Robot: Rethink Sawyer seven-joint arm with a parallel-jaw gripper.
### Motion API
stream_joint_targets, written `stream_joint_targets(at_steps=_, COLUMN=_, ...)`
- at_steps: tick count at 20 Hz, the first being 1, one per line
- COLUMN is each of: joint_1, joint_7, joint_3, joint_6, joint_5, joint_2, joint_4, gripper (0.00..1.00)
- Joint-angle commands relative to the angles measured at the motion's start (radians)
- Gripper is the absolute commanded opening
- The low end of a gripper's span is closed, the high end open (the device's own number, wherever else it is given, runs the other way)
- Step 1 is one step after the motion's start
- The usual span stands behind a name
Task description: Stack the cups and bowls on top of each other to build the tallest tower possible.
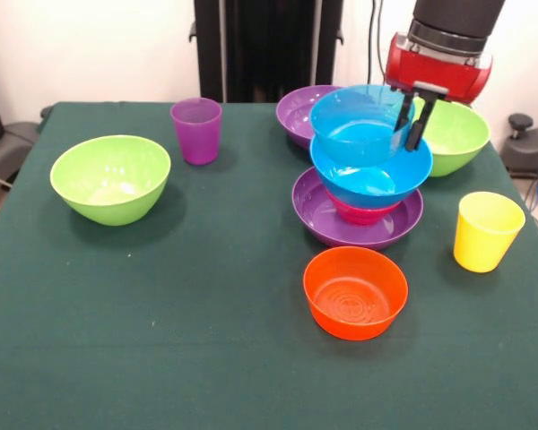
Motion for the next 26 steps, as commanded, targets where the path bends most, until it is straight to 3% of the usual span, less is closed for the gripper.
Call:
stream_joint_targets(at_steps=1, joint_1=0.035, joint_7=0.206, joint_3=0.033, joint_6=-0.031, joint_5=0.042, joint_2=0.025, joint_4=0.031, gripper=0.0)
stream_joint_targets(at_steps=12, joint_1=0.05, joint_7=0.209, joint_3=0.021, joint_6=-0.085, joint_5=0.068, joint_2=0.069, joint_4=0.039, gripper=0.0)
stream_joint_targets(at_steps=19, joint_1=0.009, joint_7=0.163, joint_3=0.052, joint_6=-0.114, joint_5=0.069, joint_2=0.076, joint_4=0.062, gripper=0.0)
stream_joint_targets(at_steps=26, joint_1=0.01, joint_7=0.167, joint_3=0.052, joint_6=-0.136, joint_5=0.071, joint_2=0.087, joint_4=0.07, gripper=0.0)
